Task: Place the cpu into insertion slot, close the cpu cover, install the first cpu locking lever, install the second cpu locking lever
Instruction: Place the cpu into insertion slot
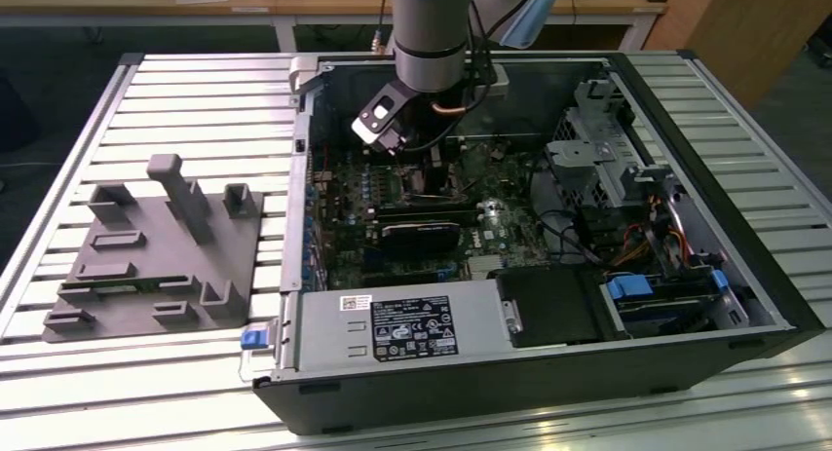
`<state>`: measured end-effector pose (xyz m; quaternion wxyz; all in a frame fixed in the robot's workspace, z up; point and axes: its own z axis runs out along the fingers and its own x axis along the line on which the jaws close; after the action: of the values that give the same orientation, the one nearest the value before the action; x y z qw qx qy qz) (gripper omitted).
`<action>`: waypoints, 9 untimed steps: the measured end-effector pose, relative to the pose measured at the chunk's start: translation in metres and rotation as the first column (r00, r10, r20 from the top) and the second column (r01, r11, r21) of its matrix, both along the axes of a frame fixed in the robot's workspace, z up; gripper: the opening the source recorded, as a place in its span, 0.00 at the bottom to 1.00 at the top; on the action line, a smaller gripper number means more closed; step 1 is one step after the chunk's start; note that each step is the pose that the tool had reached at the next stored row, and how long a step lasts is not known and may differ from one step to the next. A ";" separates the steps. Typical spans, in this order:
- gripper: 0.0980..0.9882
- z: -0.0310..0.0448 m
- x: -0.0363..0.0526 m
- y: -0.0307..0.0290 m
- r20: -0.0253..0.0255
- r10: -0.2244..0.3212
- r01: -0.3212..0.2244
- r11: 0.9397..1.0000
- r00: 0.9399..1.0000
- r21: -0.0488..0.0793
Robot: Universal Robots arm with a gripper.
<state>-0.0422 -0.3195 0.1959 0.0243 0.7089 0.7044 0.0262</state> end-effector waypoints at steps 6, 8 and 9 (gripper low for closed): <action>0.49 -0.0017 0.0000 -0.0001 0.000 0.000 0.000 1.000 1.000 0.000; 0.49 -0.0019 0.0000 -0.0001 0.000 0.000 0.000 1.000 1.000 0.000; 0.49 -0.0019 0.0000 -0.0001 0.000 0.000 0.000 1.000 1.000 0.000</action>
<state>-0.0422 -0.3196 0.1940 0.0243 0.7088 0.7045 0.0261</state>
